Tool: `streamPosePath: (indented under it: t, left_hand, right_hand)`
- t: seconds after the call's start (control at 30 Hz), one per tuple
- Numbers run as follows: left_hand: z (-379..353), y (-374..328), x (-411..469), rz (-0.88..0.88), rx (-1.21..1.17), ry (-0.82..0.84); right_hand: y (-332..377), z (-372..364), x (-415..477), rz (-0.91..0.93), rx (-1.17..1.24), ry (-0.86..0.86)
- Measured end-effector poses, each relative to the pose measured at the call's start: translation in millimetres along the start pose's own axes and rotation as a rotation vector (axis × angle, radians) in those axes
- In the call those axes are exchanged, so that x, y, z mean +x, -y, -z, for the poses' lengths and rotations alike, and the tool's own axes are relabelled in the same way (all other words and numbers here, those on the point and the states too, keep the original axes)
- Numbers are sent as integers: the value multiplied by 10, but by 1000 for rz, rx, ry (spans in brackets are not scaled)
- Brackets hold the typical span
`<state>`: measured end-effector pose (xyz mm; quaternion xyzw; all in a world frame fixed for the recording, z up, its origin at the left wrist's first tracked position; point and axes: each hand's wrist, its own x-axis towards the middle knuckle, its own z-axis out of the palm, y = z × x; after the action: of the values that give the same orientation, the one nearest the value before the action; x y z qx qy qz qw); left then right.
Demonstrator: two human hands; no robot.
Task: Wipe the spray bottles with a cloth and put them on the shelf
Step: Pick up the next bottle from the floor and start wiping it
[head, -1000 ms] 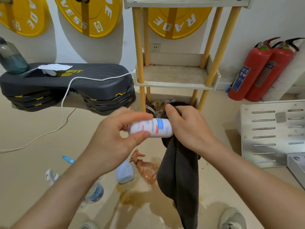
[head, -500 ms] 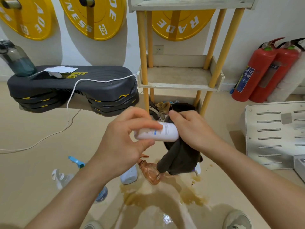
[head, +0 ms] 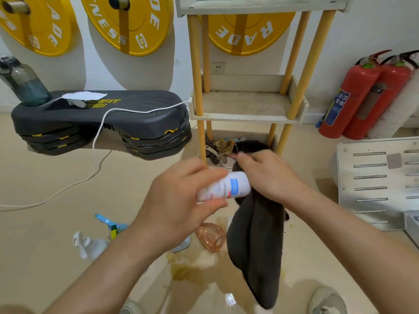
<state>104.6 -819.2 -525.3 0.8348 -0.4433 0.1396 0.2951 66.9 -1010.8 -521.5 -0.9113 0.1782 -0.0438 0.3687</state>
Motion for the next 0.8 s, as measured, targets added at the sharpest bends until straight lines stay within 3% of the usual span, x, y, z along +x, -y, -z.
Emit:
streamPosePath:
  t: [0.07, 0.13, 0.27, 0.43, 0.6, 0.8]
  left_hand:
    - [-4, -11, -33, -191, 141, 12]
    - [36, -16, -28, -113, 164, 104]
    - [113, -12, 10, 275, 56, 209]
    - [-104, -166, -8, 444, -108, 134]
    - [-276, -193, 9, 723, -580, 114]
    - [-162, -115, 48, 682, -566, 71]
  right_hand:
    - [-23, -17, 23, -157, 167, 210]
    - [-34, -54, 20, -169, 251, 231]
    - [31, -104, -39, -79, 376, -32]
    - [51, -94, -1, -434, 1027, -308]
    - [68, -87, -15, -483, 1268, -326]
    - [85, 11, 81, -434, 1324, -344]
